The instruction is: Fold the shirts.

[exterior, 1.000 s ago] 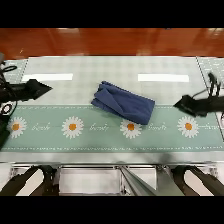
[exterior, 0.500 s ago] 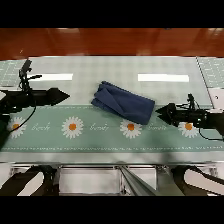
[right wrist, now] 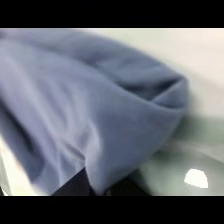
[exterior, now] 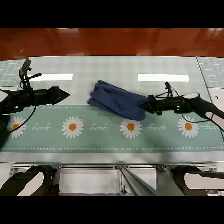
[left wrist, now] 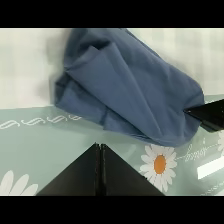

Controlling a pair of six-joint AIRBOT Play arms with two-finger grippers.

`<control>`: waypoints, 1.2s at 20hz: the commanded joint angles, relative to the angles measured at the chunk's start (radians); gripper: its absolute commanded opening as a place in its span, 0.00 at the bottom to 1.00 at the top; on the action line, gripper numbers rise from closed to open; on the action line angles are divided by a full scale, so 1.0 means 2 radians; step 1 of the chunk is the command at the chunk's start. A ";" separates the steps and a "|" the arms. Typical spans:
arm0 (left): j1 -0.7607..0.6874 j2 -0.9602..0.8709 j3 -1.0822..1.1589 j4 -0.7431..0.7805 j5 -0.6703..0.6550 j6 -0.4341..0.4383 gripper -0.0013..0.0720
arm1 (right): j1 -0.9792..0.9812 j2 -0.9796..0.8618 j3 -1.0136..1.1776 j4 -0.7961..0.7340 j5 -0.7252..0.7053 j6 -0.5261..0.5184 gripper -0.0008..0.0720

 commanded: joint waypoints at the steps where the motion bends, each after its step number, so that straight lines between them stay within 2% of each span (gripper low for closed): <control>1: 0.000 0.000 0.000 0.000 0.002 -0.001 0.04 | 0.050 -0.005 0.103 -0.048 0.027 0.034 0.05; 6: 0.000 0.000 0.000 0.000 0.002 -0.001 0.04 | 0.113 -0.005 0.361 -0.289 0.100 0.178 0.05; 9: 0.000 0.000 0.000 0.000 0.002 -0.001 0.04 | 0.098 -0.005 0.488 -0.368 0.169 0.224 0.05; 15: 0.000 0.000 0.000 0.000 -0.004 -0.001 0.04 | -0.009 -0.004 0.626 -0.384 0.285 0.240 0.05; 20: 0.000 0.000 0.000 0.000 -0.007 -0.001 0.04 | -0.157 0.022 0.629 -0.360 0.317 0.247 0.05; 24: 0.000 0.000 0.000 0.000 -0.007 -0.001 0.04 | -0.300 0.028 0.629 -0.293 0.344 0.269 0.05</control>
